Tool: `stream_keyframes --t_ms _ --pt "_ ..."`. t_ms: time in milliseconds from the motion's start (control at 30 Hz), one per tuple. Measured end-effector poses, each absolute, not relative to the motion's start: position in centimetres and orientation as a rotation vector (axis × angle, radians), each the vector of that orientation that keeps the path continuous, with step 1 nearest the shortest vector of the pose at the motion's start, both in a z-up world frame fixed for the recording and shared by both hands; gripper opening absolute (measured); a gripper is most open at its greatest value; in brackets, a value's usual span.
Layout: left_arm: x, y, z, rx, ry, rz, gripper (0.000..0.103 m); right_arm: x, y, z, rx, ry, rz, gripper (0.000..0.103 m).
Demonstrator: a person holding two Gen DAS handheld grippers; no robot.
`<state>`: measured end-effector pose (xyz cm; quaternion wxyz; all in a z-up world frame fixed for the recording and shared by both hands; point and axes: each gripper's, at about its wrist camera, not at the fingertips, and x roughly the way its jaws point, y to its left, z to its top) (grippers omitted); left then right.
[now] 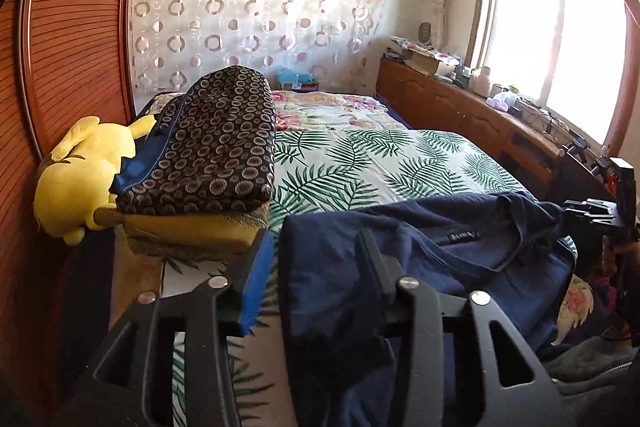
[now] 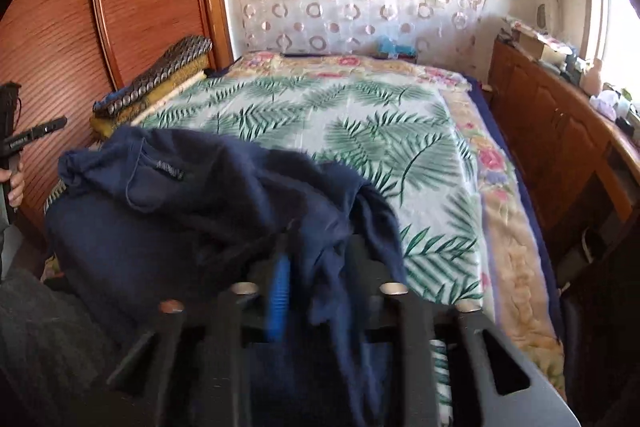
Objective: Fold small clothes
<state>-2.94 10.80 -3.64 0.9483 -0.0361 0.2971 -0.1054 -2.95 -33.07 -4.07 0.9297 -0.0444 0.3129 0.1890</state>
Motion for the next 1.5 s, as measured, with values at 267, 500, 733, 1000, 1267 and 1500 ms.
stream_keyframes --t_ms 267,500,733,1000,1267,1500 --pt "1.7 10.5 -5.1 -0.061 0.651 -0.189 0.082 0.8 -33.7 -2.4 -0.096 0.606 0.314 0.055" --pt "4.6 9.9 -6.8 -0.033 0.712 -0.183 0.082 5.5 -31.4 -4.5 -0.09 0.7 0.359 0.055" --pt "6.4 10.1 -8.5 -0.033 0.794 -0.165 0.083 7.0 -29.7 -5.5 -0.133 0.764 0.377 0.057" --pt "6.6 9.7 -9.3 -0.006 0.814 -0.147 0.072 7.4 -30.8 -5.7 -0.098 0.791 0.379 0.065" --pt "5.4 9.1 -9.5 -0.012 0.823 -0.201 0.049 8.3 -30.7 -6.9 -0.093 0.784 0.369 0.068" --pt "6.3 9.4 -11.2 -0.042 0.88 -0.193 0.049 9.1 -30.6 -7.6 -0.099 0.784 0.371 0.069"
